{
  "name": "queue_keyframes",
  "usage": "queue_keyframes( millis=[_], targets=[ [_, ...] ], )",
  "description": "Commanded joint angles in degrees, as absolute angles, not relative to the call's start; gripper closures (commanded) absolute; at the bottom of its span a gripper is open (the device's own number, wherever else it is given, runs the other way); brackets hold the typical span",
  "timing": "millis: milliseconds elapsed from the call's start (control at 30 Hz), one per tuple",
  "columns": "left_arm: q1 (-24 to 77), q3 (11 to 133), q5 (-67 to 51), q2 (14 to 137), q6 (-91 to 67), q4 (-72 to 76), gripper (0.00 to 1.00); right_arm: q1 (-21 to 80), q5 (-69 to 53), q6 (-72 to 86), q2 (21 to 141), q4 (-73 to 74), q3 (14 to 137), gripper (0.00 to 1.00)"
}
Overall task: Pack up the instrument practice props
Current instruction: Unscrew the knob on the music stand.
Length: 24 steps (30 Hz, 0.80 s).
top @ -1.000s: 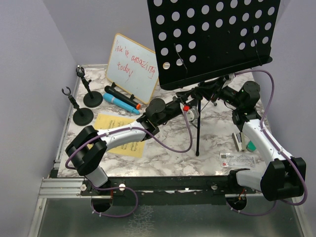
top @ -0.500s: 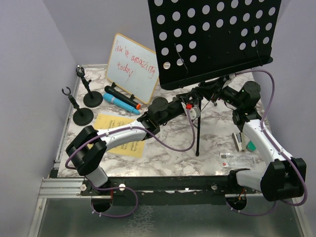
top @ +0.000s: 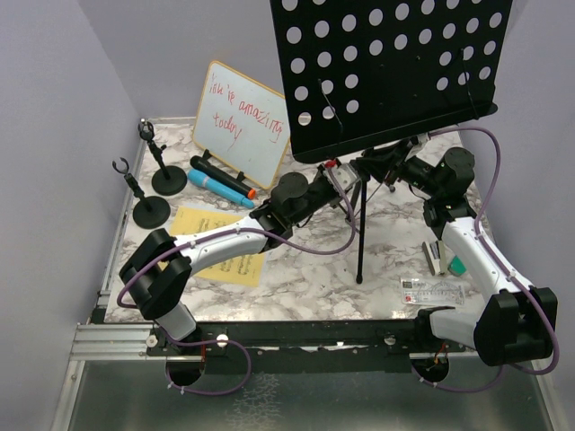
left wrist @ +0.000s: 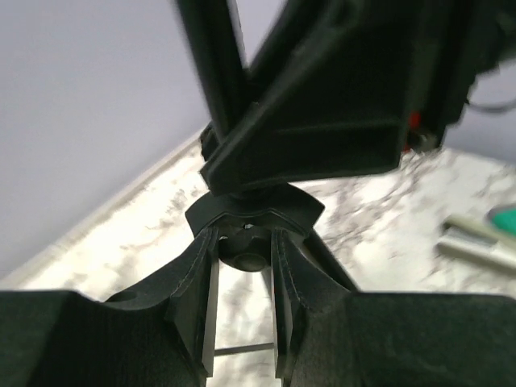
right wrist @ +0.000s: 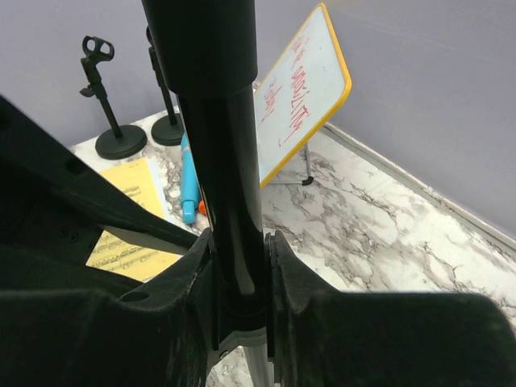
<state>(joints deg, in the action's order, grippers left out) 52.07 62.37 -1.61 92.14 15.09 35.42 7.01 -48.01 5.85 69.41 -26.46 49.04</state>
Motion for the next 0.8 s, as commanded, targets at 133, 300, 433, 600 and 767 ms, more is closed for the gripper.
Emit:
queue_keyframes(
  millis=[133, 300, 433, 600, 767],
  targets=[
    [46.62, 65.22, 10.48, 88.48, -42.34, 21.69, 1.00, 7.47, -50.84, 7.47, 70.84, -17.56, 48.05, 0.99],
    [42.91, 63.64, 1.66, 88.71, -66.23, 18.85, 0.91, 7.47, -50.79, 7.55, 70.75, -17.42, 48.13, 0.99],
    [42.81, 63.39, -2.27, 89.05, -74.73, 19.69, 0.82, 7.47, -50.80, 7.65, 70.88, -17.48, 48.15, 0.99],
    [42.85, 62.23, -0.51, 87.21, -72.72, 21.00, 0.64, 7.47, -50.79, 7.67, 70.64, -17.45, 48.05, 0.99],
    [42.80, 61.14, 5.41, 82.95, -57.52, 21.07, 0.49, 7.52, -50.89, 7.74, 70.60, -17.56, 48.16, 0.99]
  ],
)
